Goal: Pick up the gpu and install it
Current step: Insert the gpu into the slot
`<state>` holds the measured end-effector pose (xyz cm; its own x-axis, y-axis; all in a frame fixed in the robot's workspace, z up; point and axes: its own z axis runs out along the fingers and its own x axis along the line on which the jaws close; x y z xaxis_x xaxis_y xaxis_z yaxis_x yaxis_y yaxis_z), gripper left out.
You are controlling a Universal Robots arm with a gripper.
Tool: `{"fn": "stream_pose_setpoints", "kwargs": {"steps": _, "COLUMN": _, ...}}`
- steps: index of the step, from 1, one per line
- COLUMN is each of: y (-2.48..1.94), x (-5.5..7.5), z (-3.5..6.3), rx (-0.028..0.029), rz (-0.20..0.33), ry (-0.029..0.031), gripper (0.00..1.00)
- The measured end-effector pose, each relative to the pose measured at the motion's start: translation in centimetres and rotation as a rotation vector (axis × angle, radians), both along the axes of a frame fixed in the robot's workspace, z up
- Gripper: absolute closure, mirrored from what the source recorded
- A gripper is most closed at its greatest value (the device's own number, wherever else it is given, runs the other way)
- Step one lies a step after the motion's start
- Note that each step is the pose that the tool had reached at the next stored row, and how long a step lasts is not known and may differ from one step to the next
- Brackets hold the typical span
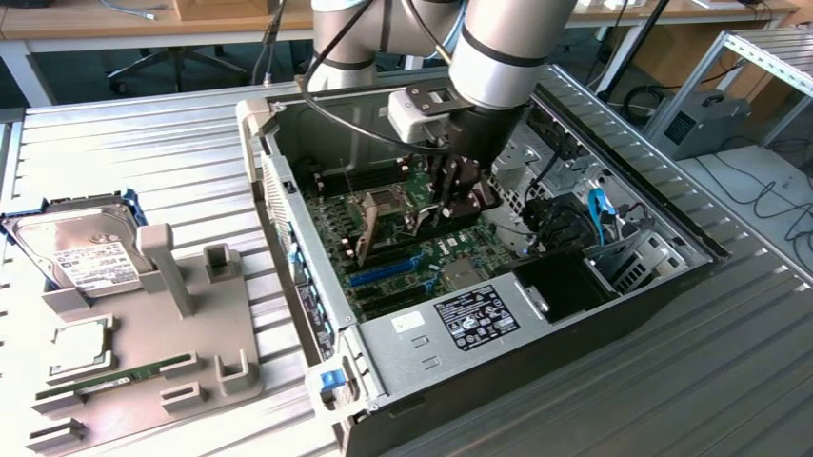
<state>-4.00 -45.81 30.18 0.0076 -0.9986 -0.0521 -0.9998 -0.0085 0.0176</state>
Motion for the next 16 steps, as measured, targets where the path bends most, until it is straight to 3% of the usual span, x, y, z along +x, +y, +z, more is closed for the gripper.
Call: {"fn": "stream_pose_setpoints", "kwargs": {"steps": 16, "y": -0.01, "x": -0.69, "z": -0.11, "rx": 0.0, "rz": 0.0, "ry": 0.0, "gripper": 0.74}}
